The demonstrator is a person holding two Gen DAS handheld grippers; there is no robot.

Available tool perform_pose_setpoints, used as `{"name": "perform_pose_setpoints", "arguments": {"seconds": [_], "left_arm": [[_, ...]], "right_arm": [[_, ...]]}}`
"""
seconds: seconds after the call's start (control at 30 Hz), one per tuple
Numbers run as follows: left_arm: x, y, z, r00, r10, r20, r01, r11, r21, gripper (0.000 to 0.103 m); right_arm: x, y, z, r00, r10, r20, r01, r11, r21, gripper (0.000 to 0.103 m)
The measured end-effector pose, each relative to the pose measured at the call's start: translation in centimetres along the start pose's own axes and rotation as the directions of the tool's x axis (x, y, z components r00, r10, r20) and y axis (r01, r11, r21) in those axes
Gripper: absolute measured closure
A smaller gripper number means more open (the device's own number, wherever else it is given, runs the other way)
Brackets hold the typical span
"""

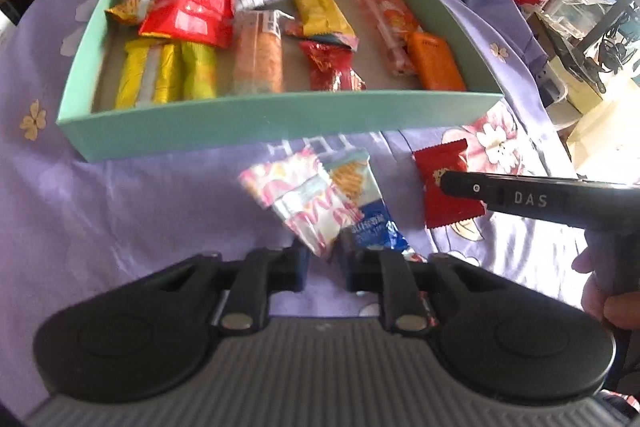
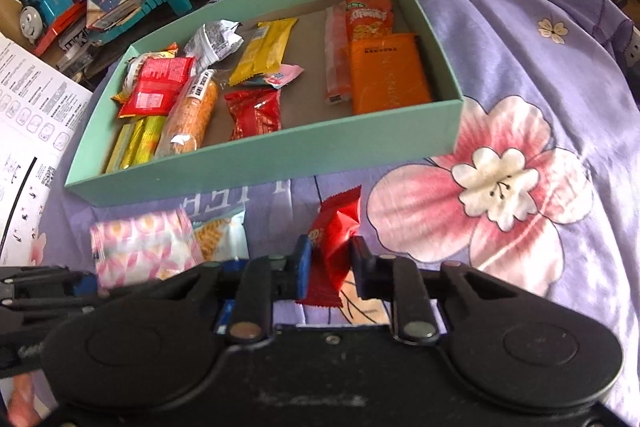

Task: Organize snacks
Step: 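Carry the floral packet and red candy into the box and open both tools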

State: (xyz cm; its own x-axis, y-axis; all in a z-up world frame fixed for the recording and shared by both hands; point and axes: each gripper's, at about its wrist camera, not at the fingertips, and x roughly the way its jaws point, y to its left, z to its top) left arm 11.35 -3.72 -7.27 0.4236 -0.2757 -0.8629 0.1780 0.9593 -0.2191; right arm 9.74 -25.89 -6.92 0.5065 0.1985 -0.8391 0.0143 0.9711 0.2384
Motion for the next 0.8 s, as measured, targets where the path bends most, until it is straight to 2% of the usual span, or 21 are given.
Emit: {"name": "perform_pose_setpoints", "arguments": {"seconds": [0.1, 0.13, 0.17, 0.2, 0.23, 0.27, 0.4, 0.53, 0.67, 0.73, 0.8], "left_arm": [[0.3, -0.1, -0.5, 0.999, 0.043, -0.011, -0.043, 0.999, 0.010, 0.078], [0.4, 0.0, -0.7, 0.999, 0.051, -0.015, -0.051, 0.999, 0.012, 0.072], [0.4, 0.1, -0.8, 0.998, 0.059, -0.017, -0.058, 0.998, 0.015, 0.056], [0.3, 0.3, -1.0, 0.998, 0.064, -0.015, -0.064, 0.998, 0.020, 0.046], [0.1, 0.3, -1.2, 0.997, 0.071, -0.010, -0.070, 0.997, 0.025, 0.032], [0.0, 0.3, -1.2, 0.997, 0.083, 0.000, -0.083, 0.996, 0.029, 0.029], [0.2, 0.6, -0.8, 0.992, 0.123, 0.014, -0.124, 0.991, 0.044, 0.024], [0.7, 0.6, 0.1, 0.988, 0.152, 0.036, -0.156, 0.978, 0.141, 0.015], [2.2, 0.6, 1.1, 0.984, 0.175, 0.041, -0.179, 0.952, 0.248, 0.015], [2.8, 0.6, 1.5, 0.986, 0.164, 0.038, -0.169, 0.947, 0.274, 0.015], [3.3, 0.7, 1.7, 0.989, 0.145, 0.030, -0.148, 0.946, 0.290, 0.015]], "right_arm": [[-0.3, -0.4, -0.5, 1.000, 0.006, -0.007, -0.006, 1.000, 0.010, 0.082], [-0.4, -0.5, -0.7, 1.000, 0.009, -0.010, -0.009, 1.000, 0.004, 0.082], [-0.5, -0.5, -0.8, 1.000, 0.008, -0.011, -0.008, 1.000, -0.005, 0.082], [-0.6, -0.5, -0.9, 1.000, 0.006, -0.014, -0.006, 1.000, -0.014, 0.082], [-0.6, -0.7, -1.1, 1.000, 0.004, -0.021, -0.005, 1.000, -0.020, 0.082], [-0.6, -1.0, -1.2, 1.000, 0.003, -0.029, -0.003, 1.000, -0.023, 0.082], [-1.0, -1.6, -1.3, 0.999, -0.034, -0.017, 0.034, 0.999, 0.000, 0.070], [-1.0, -1.2, -1.3, 1.000, -0.024, -0.010, 0.024, 1.000, 0.009, 0.070], [0.1, -0.5, -1.1, 0.999, -0.024, -0.026, 0.025, 1.000, 0.020, 0.069], [0.6, -0.3, -1.0, 0.999, -0.034, -0.025, 0.035, 0.999, 0.026, 0.065], [1.0, 0.1, -0.8, 0.999, -0.041, -0.020, 0.041, 0.999, 0.022, 0.064]]}}
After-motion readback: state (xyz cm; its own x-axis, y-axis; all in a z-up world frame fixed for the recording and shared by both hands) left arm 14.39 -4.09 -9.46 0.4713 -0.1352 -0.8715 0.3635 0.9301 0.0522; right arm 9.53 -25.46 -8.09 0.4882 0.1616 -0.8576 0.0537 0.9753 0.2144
